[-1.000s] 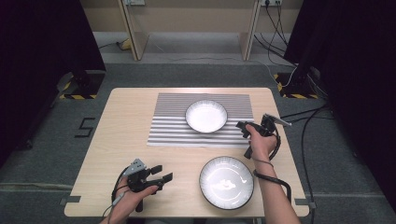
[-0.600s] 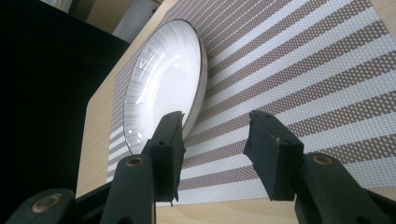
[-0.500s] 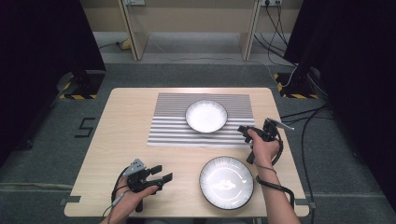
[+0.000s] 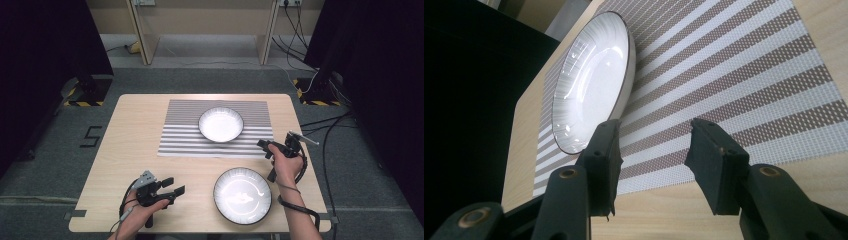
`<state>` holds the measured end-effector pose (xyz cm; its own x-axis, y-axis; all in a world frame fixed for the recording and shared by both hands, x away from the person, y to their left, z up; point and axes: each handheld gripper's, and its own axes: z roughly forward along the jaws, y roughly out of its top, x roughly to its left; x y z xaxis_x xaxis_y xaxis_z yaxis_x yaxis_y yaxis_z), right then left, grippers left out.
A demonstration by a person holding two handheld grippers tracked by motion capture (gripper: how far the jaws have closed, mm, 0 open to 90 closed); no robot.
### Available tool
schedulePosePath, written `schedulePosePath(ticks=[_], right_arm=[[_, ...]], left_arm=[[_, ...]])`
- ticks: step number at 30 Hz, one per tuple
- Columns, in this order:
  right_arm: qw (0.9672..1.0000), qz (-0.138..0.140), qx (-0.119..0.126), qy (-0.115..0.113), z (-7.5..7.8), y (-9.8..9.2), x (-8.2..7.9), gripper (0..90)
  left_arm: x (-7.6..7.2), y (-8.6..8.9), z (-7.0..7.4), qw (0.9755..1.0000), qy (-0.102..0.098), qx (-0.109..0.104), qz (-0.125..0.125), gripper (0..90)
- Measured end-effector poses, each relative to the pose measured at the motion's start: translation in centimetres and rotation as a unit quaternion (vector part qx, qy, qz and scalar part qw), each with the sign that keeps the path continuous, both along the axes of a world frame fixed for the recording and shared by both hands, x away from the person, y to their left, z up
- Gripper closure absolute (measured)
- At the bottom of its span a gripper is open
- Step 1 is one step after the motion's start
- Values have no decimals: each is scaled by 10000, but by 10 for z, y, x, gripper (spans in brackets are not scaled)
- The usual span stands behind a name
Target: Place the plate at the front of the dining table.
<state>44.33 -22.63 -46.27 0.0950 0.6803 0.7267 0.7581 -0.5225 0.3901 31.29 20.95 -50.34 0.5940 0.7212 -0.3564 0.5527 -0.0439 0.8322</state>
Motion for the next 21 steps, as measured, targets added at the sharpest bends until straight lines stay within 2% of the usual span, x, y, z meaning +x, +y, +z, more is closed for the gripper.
schedulePosePath(ticks=[21], right_arm=[[9999, 77, 7, -65, -2, -8, -21, 552]], left_arm=[[-1, 0, 0, 10000, 5, -1, -5, 345]])
